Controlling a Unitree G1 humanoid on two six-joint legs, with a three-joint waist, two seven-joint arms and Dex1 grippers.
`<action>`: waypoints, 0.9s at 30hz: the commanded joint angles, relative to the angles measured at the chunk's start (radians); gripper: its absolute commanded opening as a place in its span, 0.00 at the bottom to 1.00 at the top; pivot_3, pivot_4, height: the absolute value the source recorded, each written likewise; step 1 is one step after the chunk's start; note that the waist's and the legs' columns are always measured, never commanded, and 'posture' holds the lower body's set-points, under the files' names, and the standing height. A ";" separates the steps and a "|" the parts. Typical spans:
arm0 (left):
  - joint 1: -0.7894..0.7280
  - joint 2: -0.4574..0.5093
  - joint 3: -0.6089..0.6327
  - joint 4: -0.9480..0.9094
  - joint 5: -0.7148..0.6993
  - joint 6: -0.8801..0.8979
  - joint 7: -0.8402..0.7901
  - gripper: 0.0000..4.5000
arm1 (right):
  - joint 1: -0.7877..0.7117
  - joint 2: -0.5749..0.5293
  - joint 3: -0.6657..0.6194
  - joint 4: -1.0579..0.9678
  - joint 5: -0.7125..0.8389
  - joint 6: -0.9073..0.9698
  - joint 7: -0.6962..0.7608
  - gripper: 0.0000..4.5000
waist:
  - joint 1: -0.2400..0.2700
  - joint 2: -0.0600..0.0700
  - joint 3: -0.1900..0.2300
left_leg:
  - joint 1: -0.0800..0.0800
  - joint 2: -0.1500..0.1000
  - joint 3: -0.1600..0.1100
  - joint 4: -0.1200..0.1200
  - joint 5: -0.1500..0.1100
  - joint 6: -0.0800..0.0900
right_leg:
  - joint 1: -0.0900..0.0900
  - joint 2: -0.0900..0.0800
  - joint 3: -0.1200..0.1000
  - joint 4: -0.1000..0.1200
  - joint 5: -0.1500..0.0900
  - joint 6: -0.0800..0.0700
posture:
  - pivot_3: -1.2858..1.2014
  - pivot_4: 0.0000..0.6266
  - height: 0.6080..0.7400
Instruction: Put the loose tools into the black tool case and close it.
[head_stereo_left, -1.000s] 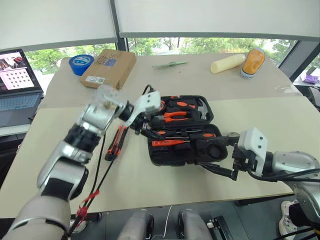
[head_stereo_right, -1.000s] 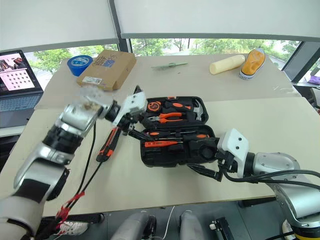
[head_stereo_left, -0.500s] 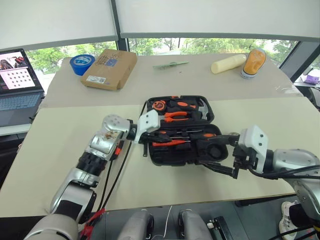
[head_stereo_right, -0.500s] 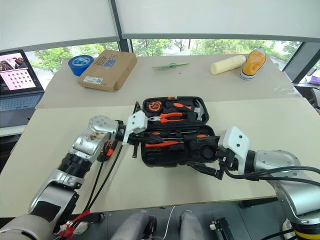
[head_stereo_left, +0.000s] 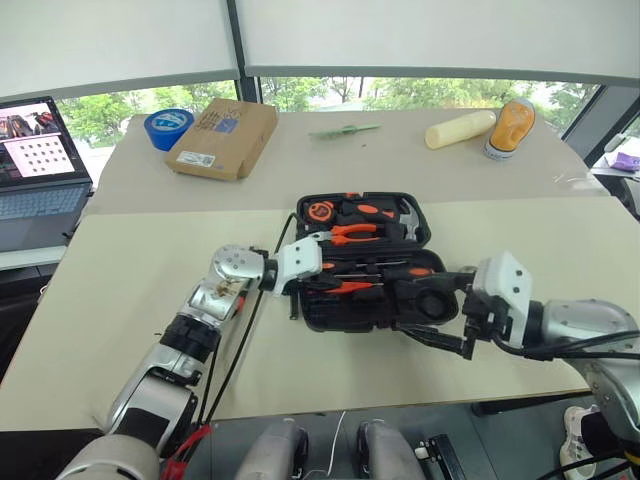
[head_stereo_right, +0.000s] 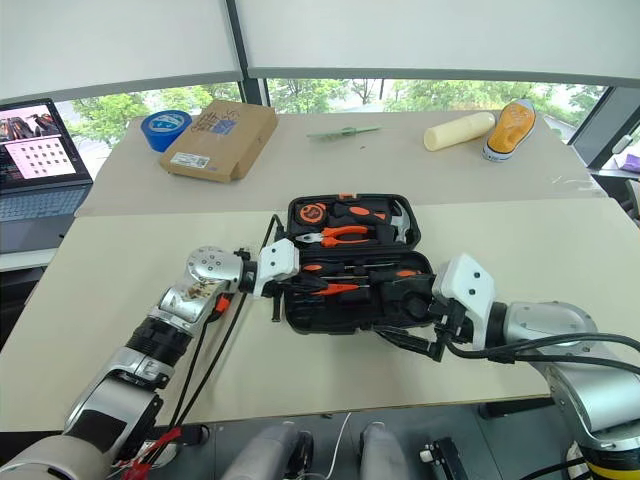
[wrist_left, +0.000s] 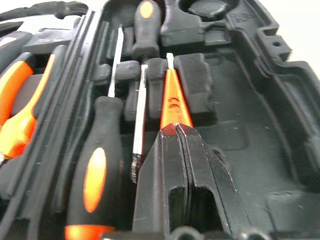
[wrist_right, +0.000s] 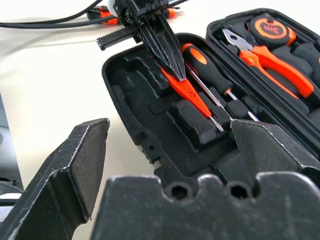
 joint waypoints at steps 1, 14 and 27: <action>0.034 0.023 -0.034 0.006 0.033 0.024 -0.016 0.01 | -0.014 0.006 -0.013 -0.021 0.019 0.004 -0.010 1.00 | 0.000 0.000 0.000 | 0.000 0.000 0.000 0.000 0.000 0.000 | 0.000 0.000 0.000 0.000 0.000 0.000 | 0.52 0.24 0.98; -0.058 -0.035 -0.066 0.176 0.082 0.014 0.025 0.01 | -0.024 0.010 -0.006 -0.020 0.021 0.005 -0.011 1.00 | 0.008 0.000 -0.001 | 0.008 0.000 0.000 0.000 -0.004 0.007 | 0.009 0.002 -0.001 -0.002 0.000 0.000 | 0.52 0.24 0.98; 0.010 0.137 0.135 -0.173 -0.062 0.132 0.032 0.01 | -0.104 0.019 0.037 0.068 -0.005 -0.031 0.018 1.00 | -0.009 0.000 -0.001 | 0.007 0.000 0.000 -0.002 -0.003 0.005 | 0.006 0.000 0.000 -0.001 0.000 0.000 | 0.52 0.24 0.98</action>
